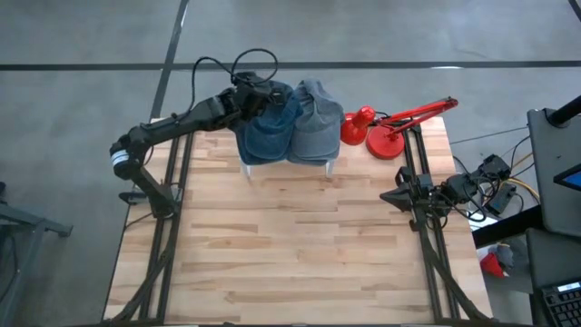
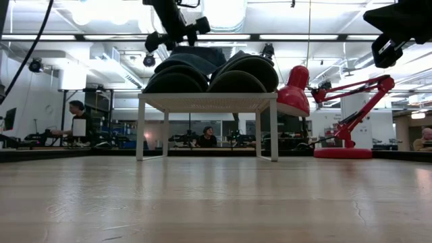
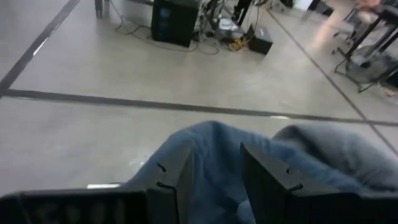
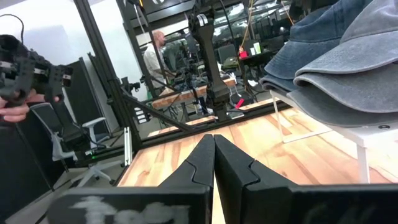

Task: Pick & Place hat
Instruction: Adjust the blue cap on the shelf

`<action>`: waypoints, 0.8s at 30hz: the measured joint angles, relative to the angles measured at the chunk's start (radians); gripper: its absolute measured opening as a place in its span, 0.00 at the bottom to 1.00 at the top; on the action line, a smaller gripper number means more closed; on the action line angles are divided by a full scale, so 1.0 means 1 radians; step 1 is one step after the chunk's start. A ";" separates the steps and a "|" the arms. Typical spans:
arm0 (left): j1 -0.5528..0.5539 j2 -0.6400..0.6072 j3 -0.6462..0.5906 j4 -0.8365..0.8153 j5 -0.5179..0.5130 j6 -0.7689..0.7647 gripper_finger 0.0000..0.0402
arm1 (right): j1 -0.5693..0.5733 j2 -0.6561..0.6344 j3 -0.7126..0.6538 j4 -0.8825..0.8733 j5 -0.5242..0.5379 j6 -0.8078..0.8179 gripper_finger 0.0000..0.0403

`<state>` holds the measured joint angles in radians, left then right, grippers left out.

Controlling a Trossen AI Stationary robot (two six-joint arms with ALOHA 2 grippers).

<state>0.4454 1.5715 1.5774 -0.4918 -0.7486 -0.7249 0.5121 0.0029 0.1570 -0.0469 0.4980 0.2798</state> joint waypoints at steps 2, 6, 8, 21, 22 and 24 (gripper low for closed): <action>0.000 0.000 -0.011 -0.009 0.000 0.001 0.31 | 0.000 0.000 0.000 0.000 0.000 0.000 0.02; 0.000 0.000 -0.035 -0.029 0.021 0.000 0.31 | 0.000 0.000 0.000 0.000 0.000 0.000 0.02; 0.000 0.000 -0.043 -0.033 0.033 -0.002 0.31 | 0.000 0.000 0.000 0.000 0.000 0.000 0.02; 0.000 -0.002 -0.034 -0.198 0.034 -0.083 0.30 | 0.000 0.000 0.000 0.000 0.001 0.000 0.02; 0.000 -0.003 -0.034 -0.206 0.033 -0.090 0.29 | 0.000 0.000 0.000 0.000 0.001 0.000 0.02; -0.001 -0.006 -0.034 -0.207 0.031 -0.091 0.28 | 0.000 0.000 0.000 0.000 0.001 0.000 0.02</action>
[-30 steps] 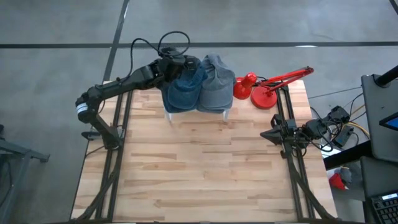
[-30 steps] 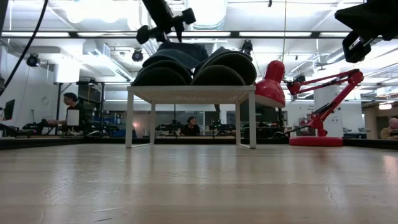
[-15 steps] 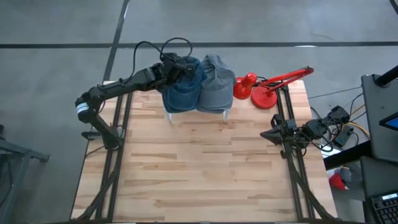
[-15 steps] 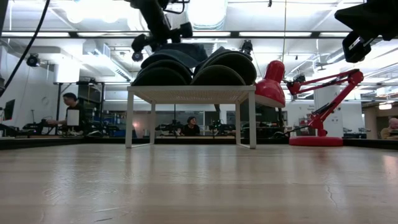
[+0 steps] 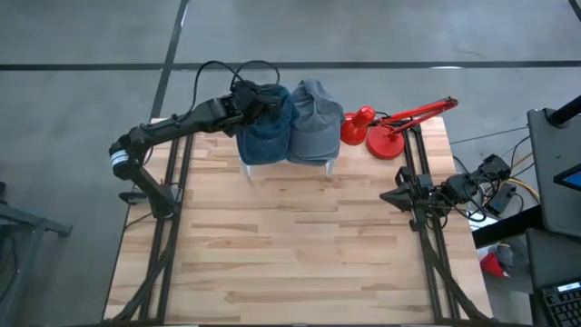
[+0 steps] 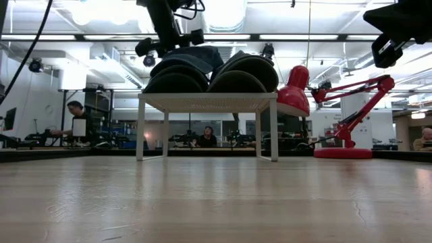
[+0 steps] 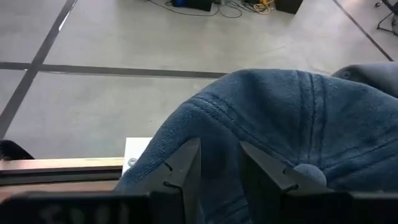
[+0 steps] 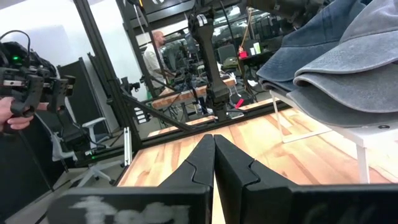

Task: Pick & Place hat
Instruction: Adjust the blue cap on the shelf

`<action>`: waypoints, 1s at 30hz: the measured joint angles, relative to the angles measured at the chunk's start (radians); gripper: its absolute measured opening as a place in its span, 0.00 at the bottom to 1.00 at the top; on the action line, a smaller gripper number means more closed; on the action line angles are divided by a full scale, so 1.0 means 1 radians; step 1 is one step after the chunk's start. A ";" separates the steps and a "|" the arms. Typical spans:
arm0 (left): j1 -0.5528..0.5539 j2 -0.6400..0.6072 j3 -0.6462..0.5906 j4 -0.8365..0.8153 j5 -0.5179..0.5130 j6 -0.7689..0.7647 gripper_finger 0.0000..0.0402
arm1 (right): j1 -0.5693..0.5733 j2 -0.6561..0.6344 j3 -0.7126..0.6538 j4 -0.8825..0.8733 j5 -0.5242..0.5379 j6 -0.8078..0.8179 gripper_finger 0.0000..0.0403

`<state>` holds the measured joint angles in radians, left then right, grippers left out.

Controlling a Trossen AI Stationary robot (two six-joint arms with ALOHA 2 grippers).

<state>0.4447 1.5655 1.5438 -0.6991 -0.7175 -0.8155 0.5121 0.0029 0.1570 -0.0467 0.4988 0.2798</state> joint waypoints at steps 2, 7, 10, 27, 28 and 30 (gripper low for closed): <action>0.000 -0.004 0.006 -0.002 -0.001 0.003 0.27 | 0.000 0.000 0.000 0.000 0.000 0.000 0.02; 0.000 -0.027 0.036 -0.042 -0.020 0.003 0.25 | 0.000 0.000 0.000 0.000 0.000 0.000 0.02; -0.002 -0.043 0.042 -0.053 -0.032 0.001 0.24 | 0.000 0.000 0.000 0.000 0.000 0.000 0.02; -0.079 -0.010 0.073 0.218 0.246 0.216 0.23 | 0.000 0.000 0.000 0.000 0.001 -0.003 0.02; -0.082 -0.002 0.073 0.223 0.256 0.217 0.23 | 0.000 0.000 0.000 0.000 0.001 -0.003 0.02; -0.085 0.007 0.073 0.224 0.275 0.221 0.23 | 0.000 0.000 0.000 0.000 0.001 -0.003 0.02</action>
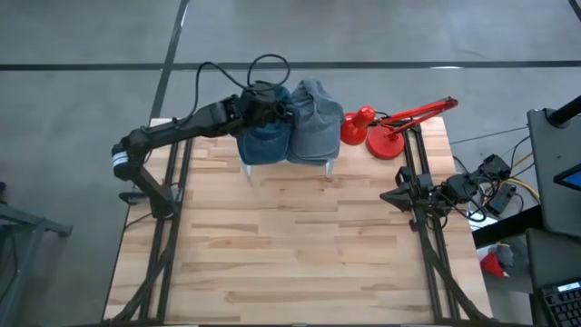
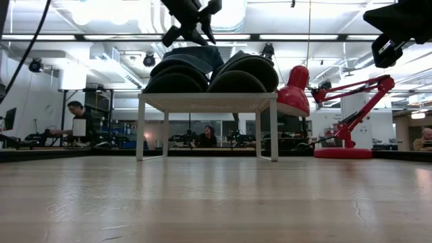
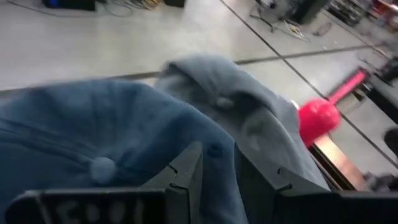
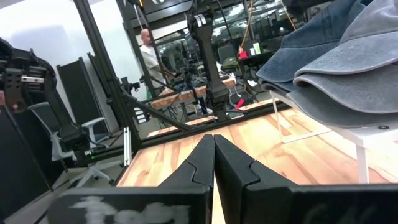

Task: Pick & Place hat
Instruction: Adjust the blue cap on the shelf

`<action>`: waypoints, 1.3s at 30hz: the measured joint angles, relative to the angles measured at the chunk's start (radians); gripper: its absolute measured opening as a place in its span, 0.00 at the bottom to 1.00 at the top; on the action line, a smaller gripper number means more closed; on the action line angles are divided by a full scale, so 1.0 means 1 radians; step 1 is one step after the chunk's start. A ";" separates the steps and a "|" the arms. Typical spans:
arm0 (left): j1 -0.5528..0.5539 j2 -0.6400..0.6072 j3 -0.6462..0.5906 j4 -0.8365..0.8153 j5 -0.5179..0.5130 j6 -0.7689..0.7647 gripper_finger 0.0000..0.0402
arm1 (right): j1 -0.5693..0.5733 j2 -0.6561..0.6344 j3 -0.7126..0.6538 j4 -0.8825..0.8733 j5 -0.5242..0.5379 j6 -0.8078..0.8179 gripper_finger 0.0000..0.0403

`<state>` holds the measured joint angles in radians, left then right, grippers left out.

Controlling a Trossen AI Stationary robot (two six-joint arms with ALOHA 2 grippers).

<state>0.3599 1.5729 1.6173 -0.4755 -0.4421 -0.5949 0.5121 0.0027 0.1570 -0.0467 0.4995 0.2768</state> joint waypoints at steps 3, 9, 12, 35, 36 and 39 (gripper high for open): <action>-0.004 0.007 0.000 0.019 0.035 0.017 0.23 | 0.000 0.000 0.000 0.000 0.000 0.000 0.02; -0.004 0.007 0.000 -0.019 0.051 0.037 0.23 | 0.000 0.000 0.000 0.000 0.001 0.000 0.02; -0.003 0.007 0.000 -0.064 0.034 0.027 0.23 | 0.000 0.000 0.000 0.000 0.027 0.000 0.02; 0.010 0.007 0.003 -0.229 -0.074 0.036 0.23 | 0.000 0.000 0.000 0.001 0.079 0.003 0.02; 0.010 0.007 0.003 -0.236 -0.082 0.034 0.23 | 0.000 0.000 0.000 0.001 0.079 0.003 0.02; 0.012 0.007 0.006 -0.258 -0.092 0.018 0.23 | 0.000 0.000 0.000 0.004 0.079 0.003 0.02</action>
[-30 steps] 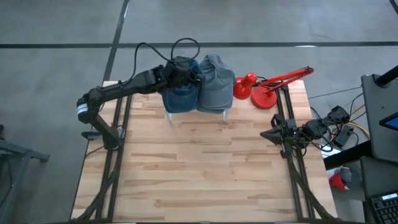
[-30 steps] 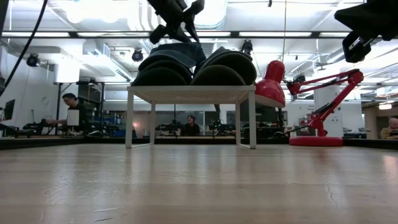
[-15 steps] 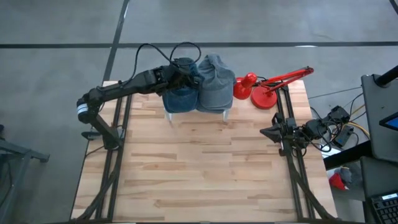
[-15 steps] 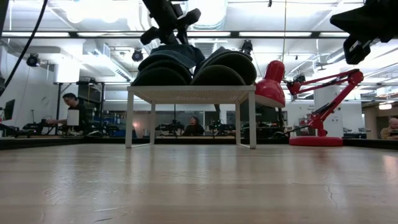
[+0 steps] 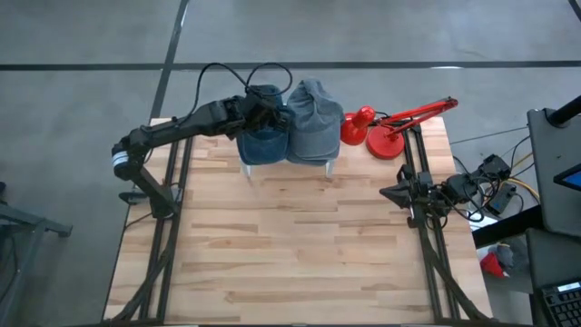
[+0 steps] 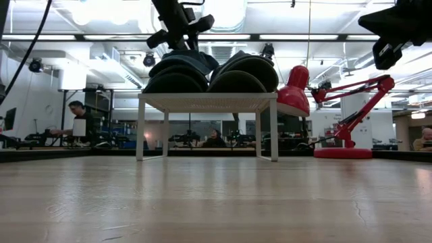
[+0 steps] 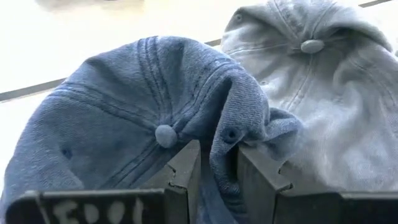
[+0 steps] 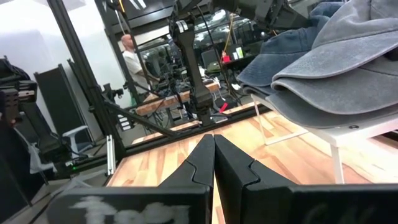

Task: Pick & Place hat
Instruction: Adjust the blue cap on the shelf, then return to Home Position

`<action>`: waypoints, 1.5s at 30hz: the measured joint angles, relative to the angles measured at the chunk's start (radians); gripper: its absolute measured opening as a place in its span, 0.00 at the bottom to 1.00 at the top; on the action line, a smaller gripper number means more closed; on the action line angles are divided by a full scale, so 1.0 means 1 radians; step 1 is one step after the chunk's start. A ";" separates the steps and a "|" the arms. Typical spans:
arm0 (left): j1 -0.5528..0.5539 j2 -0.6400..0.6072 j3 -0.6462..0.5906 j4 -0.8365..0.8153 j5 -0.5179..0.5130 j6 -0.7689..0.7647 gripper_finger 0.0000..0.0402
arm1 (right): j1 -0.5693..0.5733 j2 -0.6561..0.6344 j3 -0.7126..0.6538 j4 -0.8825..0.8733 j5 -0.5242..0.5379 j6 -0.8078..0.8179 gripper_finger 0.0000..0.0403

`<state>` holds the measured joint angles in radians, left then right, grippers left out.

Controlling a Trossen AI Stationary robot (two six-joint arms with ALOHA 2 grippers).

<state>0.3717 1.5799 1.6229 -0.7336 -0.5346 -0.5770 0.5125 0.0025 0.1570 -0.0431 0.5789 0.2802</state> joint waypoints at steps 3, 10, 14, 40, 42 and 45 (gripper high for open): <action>0.000 0.000 0.000 -0.010 -0.001 -0.001 0.23 | 0.000 0.000 0.000 0.001 0.000 0.000 0.02; -0.001 -0.001 0.029 0.030 -0.005 0.001 0.23 | 0.000 0.000 0.000 0.006 -0.001 0.000 0.02; -0.006 -0.014 0.107 0.034 -0.018 0.057 0.23 | 0.000 0.000 0.000 0.008 -0.002 0.000 0.02; -0.395 -0.315 0.056 -0.445 -0.178 -0.025 0.23 | 0.000 0.002 0.000 -0.004 -0.002 0.053 0.02; -0.440 -0.352 -0.017 -0.439 -0.204 -0.078 0.23 | 0.000 0.002 0.000 -0.004 -0.002 0.053 0.02; -0.508 -0.410 -0.142 -0.379 -0.223 -0.126 0.23 | 0.000 0.002 0.000 -0.004 -0.002 0.053 0.02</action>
<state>-0.1359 1.1696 1.4813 -1.1126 -0.7577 -0.7030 0.5121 0.0040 0.1570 -0.0474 0.5766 0.3332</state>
